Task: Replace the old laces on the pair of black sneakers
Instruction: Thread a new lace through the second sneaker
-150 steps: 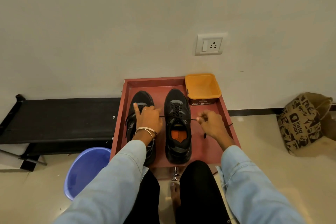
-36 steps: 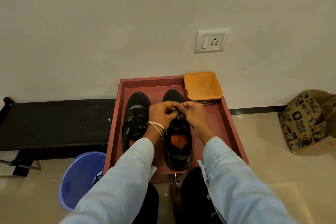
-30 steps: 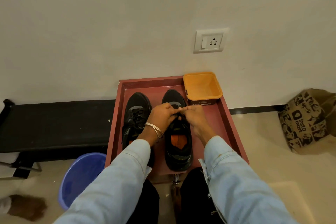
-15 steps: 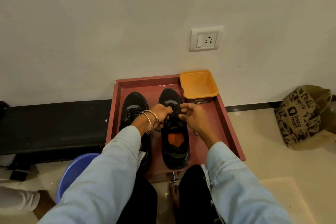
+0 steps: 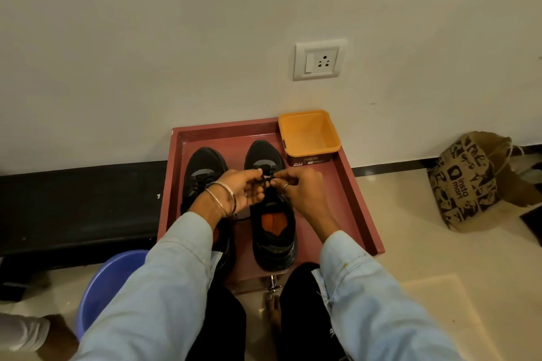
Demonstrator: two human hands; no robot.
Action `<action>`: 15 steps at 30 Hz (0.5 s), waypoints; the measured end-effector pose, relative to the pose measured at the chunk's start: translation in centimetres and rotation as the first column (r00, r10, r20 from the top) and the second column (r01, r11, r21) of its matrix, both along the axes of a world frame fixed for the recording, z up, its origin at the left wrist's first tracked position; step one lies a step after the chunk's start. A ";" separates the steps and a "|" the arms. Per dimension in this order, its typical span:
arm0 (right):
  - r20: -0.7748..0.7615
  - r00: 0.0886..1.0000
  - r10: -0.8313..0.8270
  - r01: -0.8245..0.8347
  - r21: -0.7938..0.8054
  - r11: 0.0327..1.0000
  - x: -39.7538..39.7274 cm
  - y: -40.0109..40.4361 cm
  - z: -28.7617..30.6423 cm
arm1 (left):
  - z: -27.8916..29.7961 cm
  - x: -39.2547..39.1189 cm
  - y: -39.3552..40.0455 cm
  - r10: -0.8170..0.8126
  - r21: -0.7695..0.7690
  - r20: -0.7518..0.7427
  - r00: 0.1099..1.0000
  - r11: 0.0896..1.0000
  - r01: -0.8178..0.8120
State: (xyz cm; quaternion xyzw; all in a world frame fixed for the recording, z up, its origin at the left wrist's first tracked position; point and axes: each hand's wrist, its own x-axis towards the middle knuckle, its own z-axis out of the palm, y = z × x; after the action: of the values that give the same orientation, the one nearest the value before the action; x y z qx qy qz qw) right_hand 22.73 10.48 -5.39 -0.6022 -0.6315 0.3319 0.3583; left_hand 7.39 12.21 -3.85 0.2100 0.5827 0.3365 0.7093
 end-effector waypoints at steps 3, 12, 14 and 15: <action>0.023 1.000 -0.003 0.003 0.006 1.000 0.0 -0.1 0.2 | -0.2 -0.8 -0.3 0.009 0.053 0.099 0.995 0.998 -0.014; 0.257 0.962 0.090 -0.112 0.073 0.991 -0.4 -0.3 1.0 | -0.9 0.6 -0.6 0.046 0.192 -0.187 0.981 0.981 -0.009; 0.300 0.948 0.104 -0.131 0.072 0.989 -0.5 -0.4 1.1 | -1.1 1.0 -0.6 0.076 0.238 -0.241 0.968 0.971 -0.017; 0.311 0.946 0.094 -0.122 0.073 0.990 -0.6 -0.4 1.2 | -1.1 1.2 -0.7 0.092 0.255 -0.260 0.961 0.967 -0.024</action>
State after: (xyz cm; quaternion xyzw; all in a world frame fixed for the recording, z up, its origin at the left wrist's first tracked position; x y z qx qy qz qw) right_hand 22.16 10.06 -4.14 -0.5940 -0.7259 0.2244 0.2644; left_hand 8.64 11.52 -4.95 0.3241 0.6328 0.3962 0.5810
